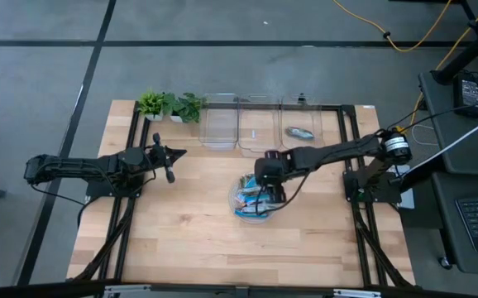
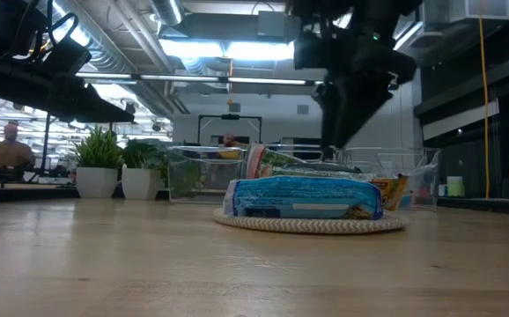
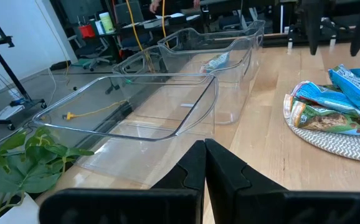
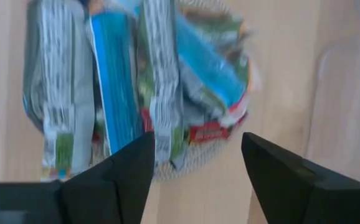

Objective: Pick and place Granola Bars by type
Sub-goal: Put the red granola bar into the right transparent bin

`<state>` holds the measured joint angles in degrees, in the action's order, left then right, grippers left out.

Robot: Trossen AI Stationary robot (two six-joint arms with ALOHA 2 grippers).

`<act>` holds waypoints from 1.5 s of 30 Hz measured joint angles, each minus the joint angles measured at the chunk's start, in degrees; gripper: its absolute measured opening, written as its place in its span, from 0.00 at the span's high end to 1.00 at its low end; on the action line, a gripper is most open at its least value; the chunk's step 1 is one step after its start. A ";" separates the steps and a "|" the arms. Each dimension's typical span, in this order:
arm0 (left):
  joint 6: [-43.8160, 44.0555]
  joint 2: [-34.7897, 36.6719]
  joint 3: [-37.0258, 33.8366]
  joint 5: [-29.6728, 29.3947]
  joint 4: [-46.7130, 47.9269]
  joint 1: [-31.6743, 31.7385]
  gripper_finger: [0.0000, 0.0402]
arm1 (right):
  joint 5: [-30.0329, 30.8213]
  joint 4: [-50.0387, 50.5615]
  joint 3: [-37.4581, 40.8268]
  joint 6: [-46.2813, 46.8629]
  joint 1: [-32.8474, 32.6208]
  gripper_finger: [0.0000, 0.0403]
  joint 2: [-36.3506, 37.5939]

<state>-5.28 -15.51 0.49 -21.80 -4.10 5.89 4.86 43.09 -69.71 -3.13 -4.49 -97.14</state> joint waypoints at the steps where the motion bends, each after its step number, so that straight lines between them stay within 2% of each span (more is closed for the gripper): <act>1: 0.00 0.00 0.00 0.00 0.00 0.00 0.99 | -0.03 0.46 0.38 0.07 0.00 0.41 0.00; 8: 0.00 0.00 -0.02 0.00 0.00 0.00 0.99 | -1.17 1.55 1.79 1.35 -0.02 0.46 0.00; 12: 0.00 -0.02 -0.01 0.00 0.00 0.01 0.99 | -3.88 1.24 1.79 1.28 -0.02 0.50 0.00; 22: 0.00 -0.02 0.00 0.00 0.00 0.01 0.99 | -4.98 0.88 1.79 1.16 -0.02 0.61 0.00; 40: 0.00 -0.02 0.00 0.00 0.00 0.00 0.99 | -5.05 -0.31 1.81 -0.35 -0.02 0.63 -4.02; 45: 0.00 -0.01 -0.02 0.00 -0.02 0.02 0.99 | -5.05 -0.48 1.81 -0.35 -0.02 0.70 -4.00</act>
<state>-5.28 -15.51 0.48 -21.80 -4.12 5.91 -0.19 42.61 -67.90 -3.49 -4.51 -101.14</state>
